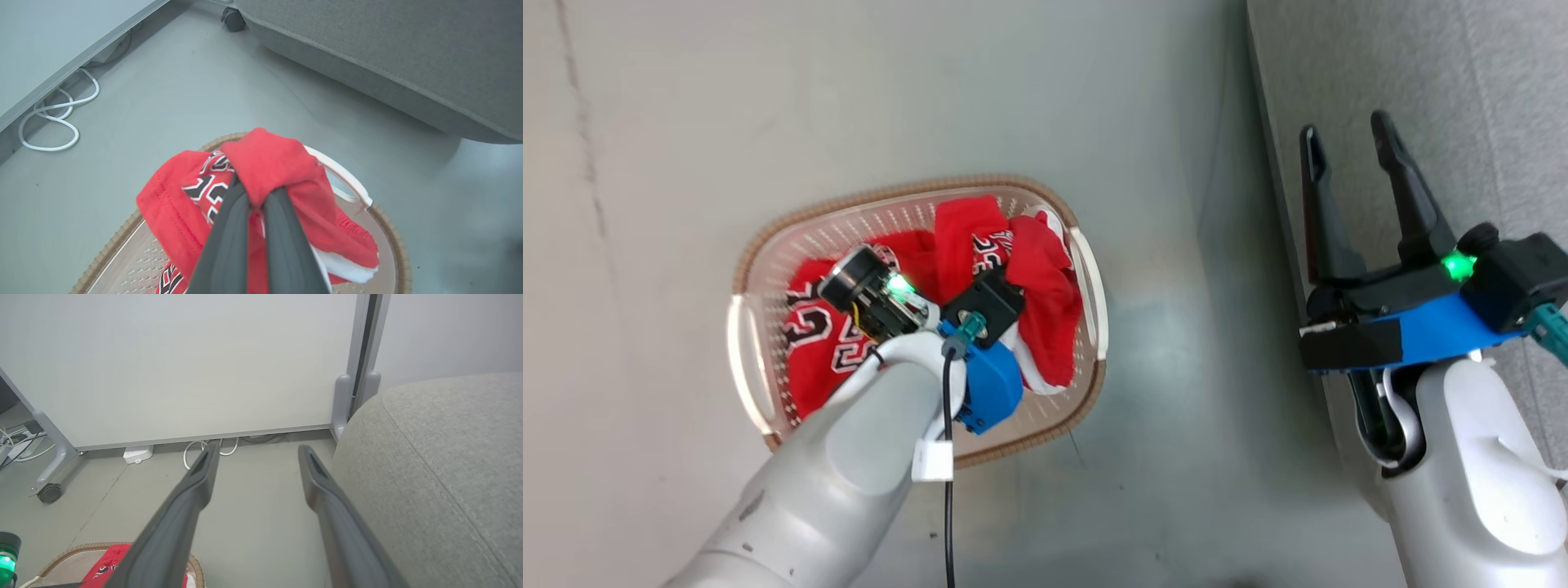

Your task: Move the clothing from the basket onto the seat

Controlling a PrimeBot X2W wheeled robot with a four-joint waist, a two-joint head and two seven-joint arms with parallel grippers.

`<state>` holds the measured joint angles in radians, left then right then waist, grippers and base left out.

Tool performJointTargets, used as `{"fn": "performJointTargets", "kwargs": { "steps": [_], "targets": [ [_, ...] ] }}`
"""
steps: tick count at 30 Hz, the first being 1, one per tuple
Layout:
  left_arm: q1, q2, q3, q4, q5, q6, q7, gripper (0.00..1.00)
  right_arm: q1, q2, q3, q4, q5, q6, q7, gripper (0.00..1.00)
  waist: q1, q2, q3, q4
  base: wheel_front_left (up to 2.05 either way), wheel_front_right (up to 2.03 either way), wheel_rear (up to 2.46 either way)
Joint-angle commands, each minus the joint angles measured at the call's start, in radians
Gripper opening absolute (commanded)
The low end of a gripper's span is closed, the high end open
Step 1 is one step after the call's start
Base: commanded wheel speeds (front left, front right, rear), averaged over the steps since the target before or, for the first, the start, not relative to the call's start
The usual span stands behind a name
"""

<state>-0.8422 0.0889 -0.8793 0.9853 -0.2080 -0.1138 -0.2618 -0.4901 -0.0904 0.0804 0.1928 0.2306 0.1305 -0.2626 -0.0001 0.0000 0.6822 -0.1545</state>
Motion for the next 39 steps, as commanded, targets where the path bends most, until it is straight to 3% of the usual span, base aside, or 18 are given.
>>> {"fn": "performJointTargets", "kwargs": {
  "steps": [1,19,39],
  "targets": [
    [0.031,0.002,0.021,-0.044,-0.009,0.01,-0.005,0.0,0.024,-0.01,-0.005,0.008,-0.005,0.0,-0.003,1.0,0.0001,0.0,-0.078,0.028,0.0,0.0,0.0],
    [0.183,0.005,0.2,-0.373,-0.002,0.032,-0.005,0.0,0.173,-0.008,-0.023,0.058,-0.013,0.0,-0.003,1.0,0.0001,0.0,-0.392,0.079,0.0,0.0,0.0],
    [0.17,-0.025,0.212,-0.429,-0.008,-0.002,-0.005,0.0,0.312,0.014,-0.044,0.092,-0.02,0.0,-0.003,1.0,0.0001,0.0,-0.62,0.088,0.0,0.0,0.0]
  ]
}}
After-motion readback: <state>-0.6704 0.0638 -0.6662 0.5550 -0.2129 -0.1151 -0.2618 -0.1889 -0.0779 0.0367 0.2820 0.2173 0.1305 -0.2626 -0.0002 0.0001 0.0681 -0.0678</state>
